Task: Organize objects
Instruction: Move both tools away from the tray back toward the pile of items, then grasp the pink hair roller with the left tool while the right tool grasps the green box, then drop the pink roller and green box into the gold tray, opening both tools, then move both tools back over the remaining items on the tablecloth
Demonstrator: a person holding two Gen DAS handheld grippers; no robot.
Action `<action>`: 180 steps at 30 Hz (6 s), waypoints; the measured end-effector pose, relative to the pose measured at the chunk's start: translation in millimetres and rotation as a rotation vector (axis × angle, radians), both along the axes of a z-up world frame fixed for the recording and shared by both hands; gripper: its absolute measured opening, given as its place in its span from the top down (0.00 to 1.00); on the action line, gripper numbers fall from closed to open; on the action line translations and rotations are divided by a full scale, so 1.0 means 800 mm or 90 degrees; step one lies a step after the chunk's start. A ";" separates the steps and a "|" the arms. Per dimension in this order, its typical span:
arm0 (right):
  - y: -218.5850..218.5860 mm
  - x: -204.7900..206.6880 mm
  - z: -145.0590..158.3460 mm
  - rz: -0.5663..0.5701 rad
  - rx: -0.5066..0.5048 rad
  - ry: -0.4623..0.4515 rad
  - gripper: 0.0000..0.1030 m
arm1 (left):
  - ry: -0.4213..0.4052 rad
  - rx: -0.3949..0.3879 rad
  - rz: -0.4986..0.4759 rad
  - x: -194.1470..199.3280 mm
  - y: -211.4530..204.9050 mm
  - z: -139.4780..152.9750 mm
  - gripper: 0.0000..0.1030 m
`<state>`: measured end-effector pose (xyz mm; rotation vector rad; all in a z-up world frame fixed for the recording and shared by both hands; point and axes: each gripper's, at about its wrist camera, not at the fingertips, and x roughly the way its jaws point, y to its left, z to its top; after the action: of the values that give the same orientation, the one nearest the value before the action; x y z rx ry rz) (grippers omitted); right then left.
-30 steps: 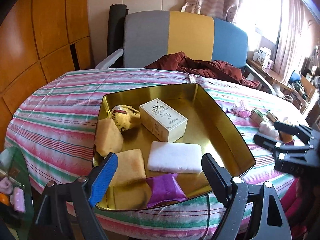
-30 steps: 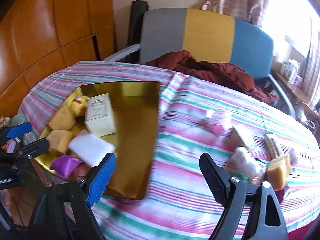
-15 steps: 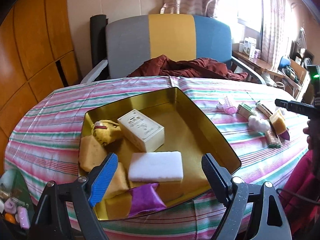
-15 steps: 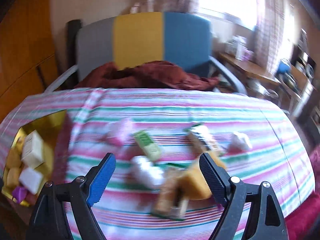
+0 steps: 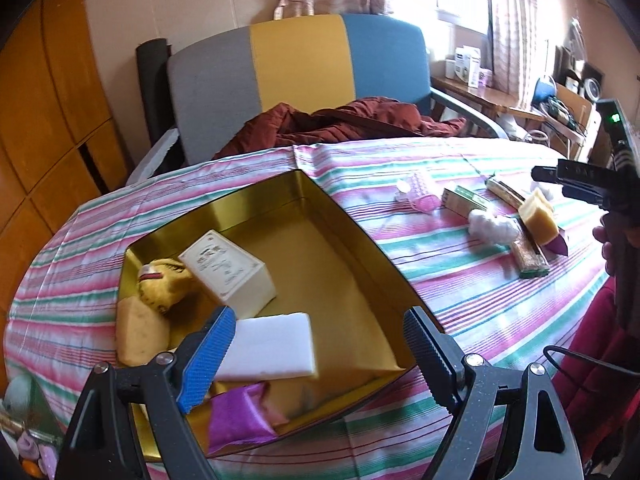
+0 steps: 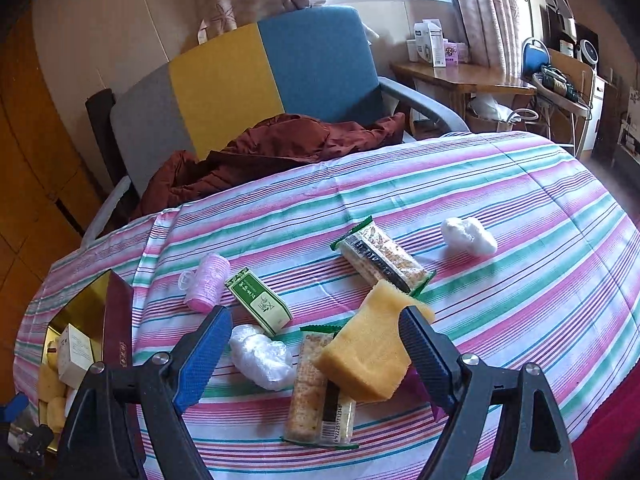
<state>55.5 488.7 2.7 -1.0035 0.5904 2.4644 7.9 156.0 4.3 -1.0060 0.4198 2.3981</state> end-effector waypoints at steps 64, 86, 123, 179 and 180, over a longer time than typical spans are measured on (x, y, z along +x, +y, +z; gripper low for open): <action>-0.005 -0.046 -0.014 0.083 -0.036 -0.059 0.22 | -0.217 0.071 -0.081 -0.203 0.248 -0.073 0.38; -0.030 -0.150 -0.016 0.175 0.091 -0.094 0.71 | -0.185 0.173 0.060 -0.186 0.042 -0.017 0.38; -0.287 -0.200 -0.001 0.371 -0.041 -0.064 0.65 | -0.198 0.236 0.142 -0.223 -0.051 -0.006 0.24; -0.112 -0.021 -0.001 0.142 -0.143 0.040 0.08 | 0.039 0.136 0.076 -0.007 -0.067 0.022 0.00; -0.098 -0.018 -0.002 0.135 -0.154 0.033 0.02 | 0.032 0.139 0.069 -0.005 -0.064 0.021 0.00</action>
<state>41.0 410.0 1.1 -1.1482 0.8560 2.6575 3.5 104.8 21.3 -0.8917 0.1194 2.5048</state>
